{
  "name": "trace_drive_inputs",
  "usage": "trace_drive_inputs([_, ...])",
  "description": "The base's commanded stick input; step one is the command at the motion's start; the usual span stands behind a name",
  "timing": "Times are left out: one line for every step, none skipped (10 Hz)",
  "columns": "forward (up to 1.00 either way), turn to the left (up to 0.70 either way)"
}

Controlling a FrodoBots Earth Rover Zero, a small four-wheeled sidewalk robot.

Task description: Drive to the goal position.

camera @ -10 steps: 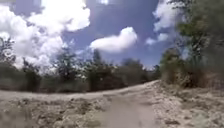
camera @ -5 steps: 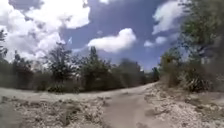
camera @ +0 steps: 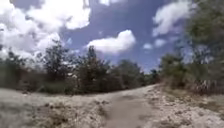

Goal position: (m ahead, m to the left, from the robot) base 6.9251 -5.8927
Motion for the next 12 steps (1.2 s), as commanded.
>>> trace_drive_inputs([1.00,0.00])
trace_drive_inputs([1.00,0.00])
trace_drive_inputs([1.00,0.00])
trace_drive_inputs([1.00,0.00])
trace_drive_inputs([1.00,0.00])
trace_drive_inputs([1.00,0.00])
trace_drive_inputs([1.00,0.00])
trace_drive_inputs([1.00,0.00])
trace_drive_inputs([1.00,0.00])
trace_drive_inputs([1.00,0.00])
trace_drive_inputs([1.00,0.00])
trace_drive_inputs([1.00,0.00])
